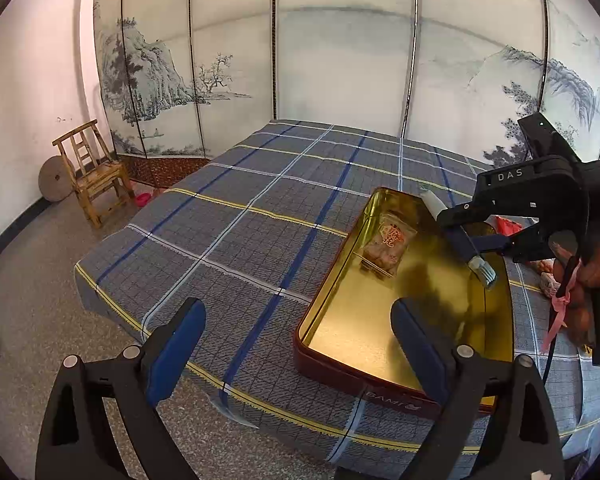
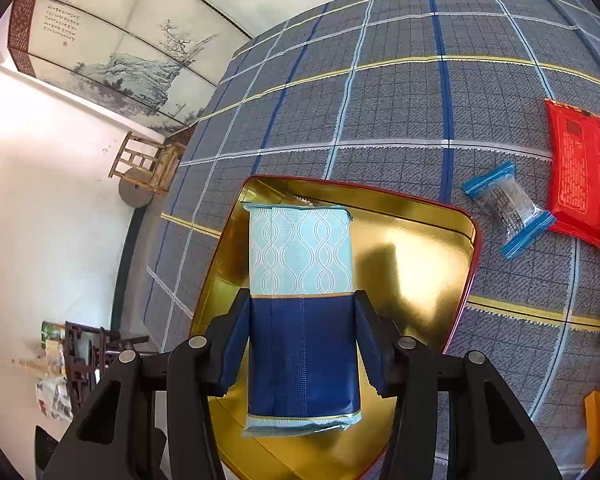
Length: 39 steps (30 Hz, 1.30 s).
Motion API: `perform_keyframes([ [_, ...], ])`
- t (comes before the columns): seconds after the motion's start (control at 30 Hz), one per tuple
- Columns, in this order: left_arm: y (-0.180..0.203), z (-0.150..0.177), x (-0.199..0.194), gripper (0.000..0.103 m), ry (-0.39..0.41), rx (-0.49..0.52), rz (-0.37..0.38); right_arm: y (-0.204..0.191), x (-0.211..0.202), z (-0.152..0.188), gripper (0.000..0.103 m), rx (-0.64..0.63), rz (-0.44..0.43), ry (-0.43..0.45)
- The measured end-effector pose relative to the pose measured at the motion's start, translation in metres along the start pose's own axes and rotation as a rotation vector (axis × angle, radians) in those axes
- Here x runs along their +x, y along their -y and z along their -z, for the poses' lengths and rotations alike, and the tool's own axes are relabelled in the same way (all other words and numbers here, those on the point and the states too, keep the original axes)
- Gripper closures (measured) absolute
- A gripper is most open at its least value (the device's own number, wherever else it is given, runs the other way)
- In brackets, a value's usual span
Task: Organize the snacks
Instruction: 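Carry the box into the gold tin and open the right gripper, then grasp the clear candy with blue ends with the right gripper and lift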
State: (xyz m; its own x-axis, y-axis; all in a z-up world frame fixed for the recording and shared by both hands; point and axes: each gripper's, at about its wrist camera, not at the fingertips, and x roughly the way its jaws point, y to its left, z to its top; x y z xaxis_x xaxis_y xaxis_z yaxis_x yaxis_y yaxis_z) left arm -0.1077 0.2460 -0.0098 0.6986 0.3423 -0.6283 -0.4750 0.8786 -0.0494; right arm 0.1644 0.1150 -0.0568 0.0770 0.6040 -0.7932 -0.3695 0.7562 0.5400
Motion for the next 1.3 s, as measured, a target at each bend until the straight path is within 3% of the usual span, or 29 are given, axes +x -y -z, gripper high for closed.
perform_keyframes([
  [0.63,-0.003,0.003,0.003,0.009,-0.002,0.001,-0.009,-0.005,0.018,-0.005,0.05,0.037,-0.009,0.034],
  [0.73,-0.004,0.003,0.001,0.009,0.005,0.005,-0.009,0.0,0.008,-0.005,0.05,0.027,-0.04,0.047],
  [0.83,-0.004,0.002,-0.004,0.009,0.026,0.013,0.003,0.013,-0.024,-0.004,0.05,0.0,-0.064,0.12],
  [0.97,0.0,0.002,-0.011,0.009,0.061,0.031,0.045,0.046,-0.075,-0.007,0.05,-0.053,0.107,0.201],
  [1.07,0.011,0.002,-0.012,0.008,0.071,0.059,0.074,0.069,-0.092,-0.012,0.05,-0.065,0.21,0.17],
  [1.17,0.025,0.004,-0.012,0.008,0.067,0.103,0.095,0.073,-0.086,-0.016,0.05,-0.118,0.266,0.125],
  [1.3,0.036,0.005,-0.015,0.007,0.08,0.152,0.103,0.061,-0.056,-0.02,0.05,-0.302,0.411,0.079],
])
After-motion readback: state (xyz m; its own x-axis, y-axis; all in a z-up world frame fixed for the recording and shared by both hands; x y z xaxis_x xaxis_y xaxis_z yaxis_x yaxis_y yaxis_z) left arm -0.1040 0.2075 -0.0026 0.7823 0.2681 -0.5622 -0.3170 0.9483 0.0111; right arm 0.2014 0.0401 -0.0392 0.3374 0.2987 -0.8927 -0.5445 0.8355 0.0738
